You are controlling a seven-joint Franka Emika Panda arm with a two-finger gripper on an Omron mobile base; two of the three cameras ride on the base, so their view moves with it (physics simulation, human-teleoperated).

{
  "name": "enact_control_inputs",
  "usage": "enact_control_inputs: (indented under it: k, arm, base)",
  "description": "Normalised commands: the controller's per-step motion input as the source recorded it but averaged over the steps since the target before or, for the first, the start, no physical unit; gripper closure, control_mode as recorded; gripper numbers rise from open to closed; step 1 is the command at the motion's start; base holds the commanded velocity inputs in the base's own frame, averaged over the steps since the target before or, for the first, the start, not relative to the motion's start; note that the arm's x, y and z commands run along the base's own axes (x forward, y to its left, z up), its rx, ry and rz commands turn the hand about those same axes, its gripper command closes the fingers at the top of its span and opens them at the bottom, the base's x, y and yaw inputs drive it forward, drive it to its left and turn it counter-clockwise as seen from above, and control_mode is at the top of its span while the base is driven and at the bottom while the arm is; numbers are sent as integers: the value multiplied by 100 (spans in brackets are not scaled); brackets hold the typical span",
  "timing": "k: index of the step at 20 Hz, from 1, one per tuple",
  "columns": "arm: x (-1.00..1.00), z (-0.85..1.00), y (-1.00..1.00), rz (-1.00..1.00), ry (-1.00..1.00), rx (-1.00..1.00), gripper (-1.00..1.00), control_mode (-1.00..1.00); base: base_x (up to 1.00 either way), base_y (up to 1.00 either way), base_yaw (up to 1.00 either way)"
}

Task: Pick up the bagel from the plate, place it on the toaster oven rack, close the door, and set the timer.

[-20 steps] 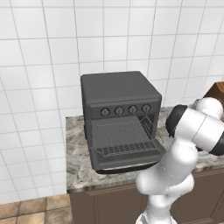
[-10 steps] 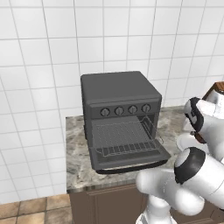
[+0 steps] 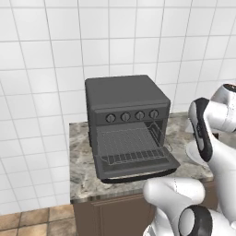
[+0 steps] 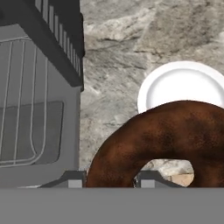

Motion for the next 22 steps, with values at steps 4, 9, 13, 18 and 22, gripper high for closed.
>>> enact_control_inputs:
  k: [4,9,13,18,22]
  arm:
    - [-31,41,73,8,0,0,100,-100]
    - [-18,22,69,10,0,-1,100,-100]
    - [-1,4,66,11,0,-1,100,-100]
    - [0,0,61,11,0,-3,100,-100]
    - [3,0,56,10,0,-4,100,-100]
  base:
    - [0,0,0]
    - [0,0,0]
    - [0,0,0]
    - [0,0,0]
    - [0,0,0]
